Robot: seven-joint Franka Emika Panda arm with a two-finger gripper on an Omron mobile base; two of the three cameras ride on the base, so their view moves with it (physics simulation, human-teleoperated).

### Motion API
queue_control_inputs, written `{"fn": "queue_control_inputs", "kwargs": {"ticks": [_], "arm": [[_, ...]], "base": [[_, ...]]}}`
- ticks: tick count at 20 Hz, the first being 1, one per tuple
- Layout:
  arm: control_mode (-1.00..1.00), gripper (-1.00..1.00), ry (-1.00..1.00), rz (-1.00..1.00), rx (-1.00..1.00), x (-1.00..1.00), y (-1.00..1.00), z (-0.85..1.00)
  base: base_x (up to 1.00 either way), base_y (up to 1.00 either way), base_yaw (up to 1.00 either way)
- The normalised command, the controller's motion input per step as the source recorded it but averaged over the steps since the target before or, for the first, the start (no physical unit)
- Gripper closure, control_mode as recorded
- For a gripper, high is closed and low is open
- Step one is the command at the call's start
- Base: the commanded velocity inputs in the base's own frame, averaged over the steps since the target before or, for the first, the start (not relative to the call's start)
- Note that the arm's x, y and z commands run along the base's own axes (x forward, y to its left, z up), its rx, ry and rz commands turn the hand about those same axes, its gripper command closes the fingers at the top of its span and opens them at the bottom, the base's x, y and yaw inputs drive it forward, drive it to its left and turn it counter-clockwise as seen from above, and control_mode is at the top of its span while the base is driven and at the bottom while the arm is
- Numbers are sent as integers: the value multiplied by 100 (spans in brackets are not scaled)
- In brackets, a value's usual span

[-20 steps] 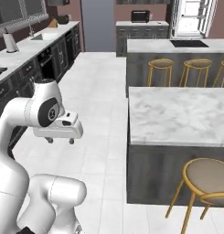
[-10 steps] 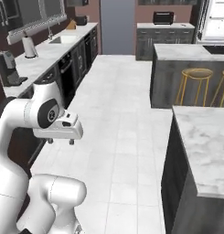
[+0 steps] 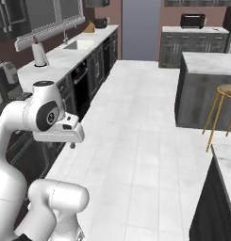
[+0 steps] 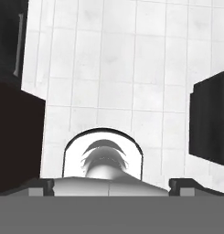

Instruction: Retrieve the butter from the fridge and place it on a plate on the dining table. Then retrieve the butter knife by the fridge and place it near the plate.

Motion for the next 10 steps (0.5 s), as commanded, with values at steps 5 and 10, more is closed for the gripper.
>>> {"fn": "queue_control_inputs", "kwargs": {"ticks": [5,10], "arm": [[100,-100,0,0,0,0,0,0],[100,-100,0,0,0,0,0,0]], "base": [[90,-100,3],[99,-50,-1]]}}
